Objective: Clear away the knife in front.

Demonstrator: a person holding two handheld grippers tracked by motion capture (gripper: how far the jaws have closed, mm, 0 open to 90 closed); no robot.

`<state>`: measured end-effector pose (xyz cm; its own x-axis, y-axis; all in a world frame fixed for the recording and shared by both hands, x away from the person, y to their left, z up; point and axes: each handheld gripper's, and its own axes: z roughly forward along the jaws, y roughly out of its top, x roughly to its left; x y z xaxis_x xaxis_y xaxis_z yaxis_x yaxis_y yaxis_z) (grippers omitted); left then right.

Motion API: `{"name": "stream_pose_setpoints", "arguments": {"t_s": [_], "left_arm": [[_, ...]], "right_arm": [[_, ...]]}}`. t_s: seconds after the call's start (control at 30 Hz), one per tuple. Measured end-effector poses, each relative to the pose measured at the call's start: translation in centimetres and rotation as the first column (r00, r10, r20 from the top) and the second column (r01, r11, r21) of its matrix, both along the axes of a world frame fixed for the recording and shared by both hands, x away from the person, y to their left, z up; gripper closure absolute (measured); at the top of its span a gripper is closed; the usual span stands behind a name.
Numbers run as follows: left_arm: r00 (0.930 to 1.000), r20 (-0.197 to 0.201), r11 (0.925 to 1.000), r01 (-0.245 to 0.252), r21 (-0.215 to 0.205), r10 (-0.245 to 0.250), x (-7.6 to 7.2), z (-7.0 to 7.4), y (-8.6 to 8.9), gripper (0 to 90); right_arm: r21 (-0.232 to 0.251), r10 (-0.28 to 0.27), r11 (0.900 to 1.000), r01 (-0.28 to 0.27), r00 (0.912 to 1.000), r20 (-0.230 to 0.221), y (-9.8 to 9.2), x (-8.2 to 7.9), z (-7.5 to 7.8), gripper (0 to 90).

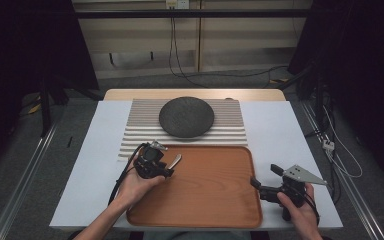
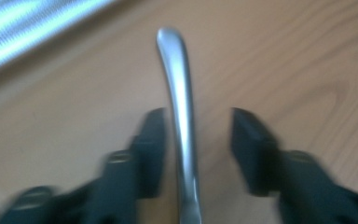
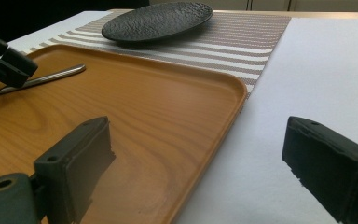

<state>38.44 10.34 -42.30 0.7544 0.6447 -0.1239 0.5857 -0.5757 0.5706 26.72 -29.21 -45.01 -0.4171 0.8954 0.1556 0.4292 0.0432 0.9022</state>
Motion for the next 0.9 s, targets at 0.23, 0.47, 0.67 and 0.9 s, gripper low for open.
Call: {"name": "stream_pose_setpoints", "arguments": {"t_s": [0.23, 0.47, 0.67, 0.9], "left_arm": [[0.9982, 0.044, 0.9986, 0.041, -0.032, -0.04, -0.5, 0.0, -0.8, 32.5], [0.9926, 0.033, 0.9918, 0.118, -0.05, -0.116, -1.1, -0.1, -1.1, 61.5], [0.9941, 0.005, 0.994, 0.108, -0.017, -0.108, -0.7, -1.1, -0.9, 90.0], [0.9977, 0.019, 0.9977, 0.066, -0.019, -0.065, -0.1, -1.3, -0.4, 90.0]], "right_arm": [[-0.001, 0.002, 1.0, -0.002, 1.0, 0.003, -0.1, -0.2, 0.1, 8.2], [-0.008, 0.0, 1.0, 0.0, 1.0, 0.004, 0.1, -0.2, 0.1, 8.2], [-0.006, -0.009, 1.0, 0.009, 0.9999, 0.004, 0.1, -0.2, 0.1, 8.1], [-0.001, -0.016, 1.0, 0.016, 0.9998, -0.009, 0.2, 0.1, 0.0, 8.2]]}}
